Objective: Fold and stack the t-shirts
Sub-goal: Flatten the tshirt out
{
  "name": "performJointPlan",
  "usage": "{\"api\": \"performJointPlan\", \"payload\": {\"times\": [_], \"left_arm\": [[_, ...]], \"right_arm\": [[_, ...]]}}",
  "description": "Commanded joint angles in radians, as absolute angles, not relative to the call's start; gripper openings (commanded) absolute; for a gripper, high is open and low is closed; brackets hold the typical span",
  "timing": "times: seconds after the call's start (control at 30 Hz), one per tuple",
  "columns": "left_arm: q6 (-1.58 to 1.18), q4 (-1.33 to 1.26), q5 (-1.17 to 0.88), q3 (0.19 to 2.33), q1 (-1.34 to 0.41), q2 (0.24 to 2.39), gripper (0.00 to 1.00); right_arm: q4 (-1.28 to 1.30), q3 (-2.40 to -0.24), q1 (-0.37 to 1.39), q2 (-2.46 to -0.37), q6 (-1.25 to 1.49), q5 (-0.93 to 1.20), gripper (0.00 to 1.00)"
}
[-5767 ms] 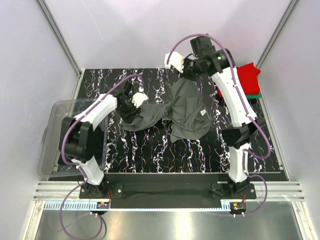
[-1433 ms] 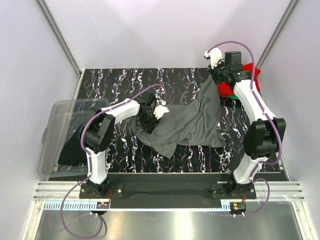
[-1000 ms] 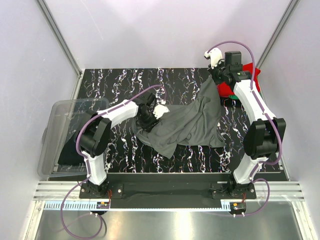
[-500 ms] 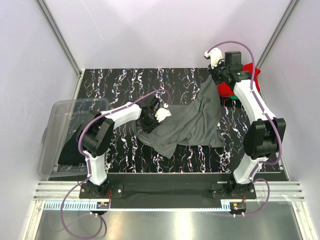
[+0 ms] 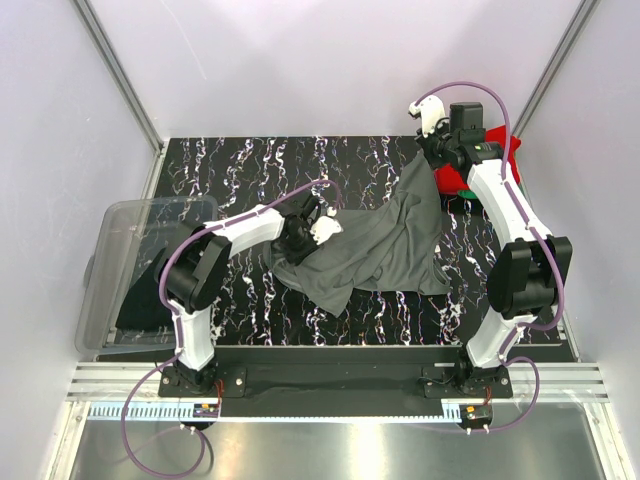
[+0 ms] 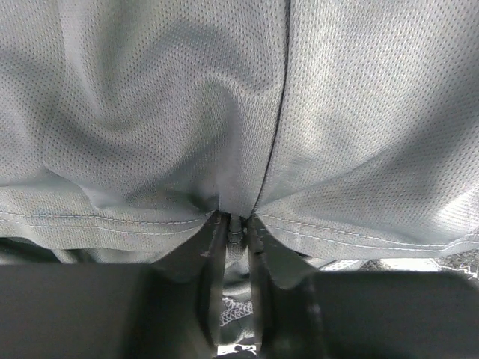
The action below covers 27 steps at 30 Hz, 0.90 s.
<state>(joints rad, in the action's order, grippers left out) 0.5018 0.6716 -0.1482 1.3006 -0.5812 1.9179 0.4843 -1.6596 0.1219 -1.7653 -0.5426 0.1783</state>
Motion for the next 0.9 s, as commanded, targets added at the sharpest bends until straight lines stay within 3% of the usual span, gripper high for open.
{"api": "performJointPlan", "payload": {"times": [0.0, 0.27, 0.37, 0.43, 0.47, 0.77, 0.87], "left_arm": [[0.5, 0.644, -0.144, 1.295, -0.581, 1.893, 0.16], [0.492, 0.667, -0.121, 1.327, -0.597, 1.816, 0.17], [0.488, 0.681, -0.117, 1.341, -0.604, 1.798, 0.24], [0.489, 0.686, -0.13, 1.344, -0.61, 1.795, 0.18], [0.491, 0.689, -0.138, 1.344, -0.611, 1.796, 0.02], [0.514, 0.725, -0.141, 1.367, -0.614, 1.775, 0.0], [0.592, 0.771, -0.072, 1.437, -0.612, 1.662, 0.0]], "right_arm": [[0.471, -1.661, 0.127, -1.704, -0.529, 0.204, 0.0], [0.468, -1.667, 0.126, -1.703, -0.528, 0.204, 0.0], [0.468, -1.671, 0.127, -1.701, -0.525, 0.209, 0.0], [0.469, -1.671, 0.126, -1.701, -0.522, 0.212, 0.0], [0.469, -1.671, 0.126, -1.703, -0.522, 0.212, 0.0], [0.471, -1.667, 0.126, -1.68, -0.531, 0.198, 0.0], [0.466, -1.724, 0.126, -1.651, -0.525, 0.166, 0.0]]}}
